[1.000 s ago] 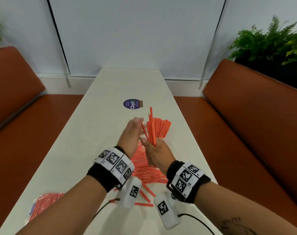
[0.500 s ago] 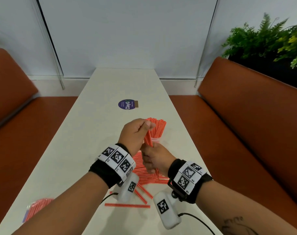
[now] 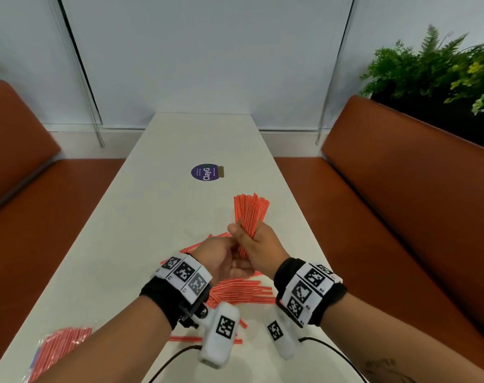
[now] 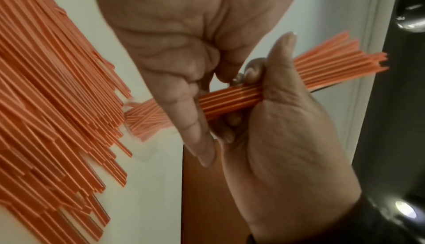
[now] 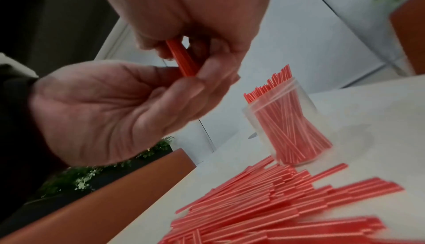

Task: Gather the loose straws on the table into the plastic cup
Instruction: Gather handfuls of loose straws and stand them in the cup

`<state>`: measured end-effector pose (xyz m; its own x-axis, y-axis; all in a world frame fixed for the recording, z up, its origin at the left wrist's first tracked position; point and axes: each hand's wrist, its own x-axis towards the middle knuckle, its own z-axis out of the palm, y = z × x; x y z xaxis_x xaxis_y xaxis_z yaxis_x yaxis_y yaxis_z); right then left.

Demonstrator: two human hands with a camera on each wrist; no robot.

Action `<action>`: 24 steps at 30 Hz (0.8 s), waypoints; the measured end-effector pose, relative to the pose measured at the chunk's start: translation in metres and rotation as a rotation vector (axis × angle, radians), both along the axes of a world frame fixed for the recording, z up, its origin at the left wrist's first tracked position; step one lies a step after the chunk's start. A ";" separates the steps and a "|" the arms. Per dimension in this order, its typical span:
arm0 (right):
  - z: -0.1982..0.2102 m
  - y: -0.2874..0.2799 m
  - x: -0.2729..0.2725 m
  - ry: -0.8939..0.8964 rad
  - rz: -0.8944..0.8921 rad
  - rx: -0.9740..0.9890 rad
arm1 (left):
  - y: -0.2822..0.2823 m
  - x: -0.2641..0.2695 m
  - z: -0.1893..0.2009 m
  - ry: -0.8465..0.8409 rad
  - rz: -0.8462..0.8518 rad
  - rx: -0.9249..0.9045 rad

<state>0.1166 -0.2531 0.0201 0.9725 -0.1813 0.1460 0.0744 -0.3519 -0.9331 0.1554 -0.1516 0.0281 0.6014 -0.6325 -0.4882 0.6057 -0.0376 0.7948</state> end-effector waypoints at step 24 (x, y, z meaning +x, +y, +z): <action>0.001 -0.062 0.081 0.250 -0.211 -0.439 | -0.027 0.081 -0.017 -1.142 -0.176 0.894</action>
<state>0.1981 -0.3150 0.0215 0.9366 -0.3499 0.0205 -0.2452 -0.6959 -0.6750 0.2366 -0.1785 0.0110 0.8715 -0.4855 -0.0695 -0.3898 -0.7717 0.5025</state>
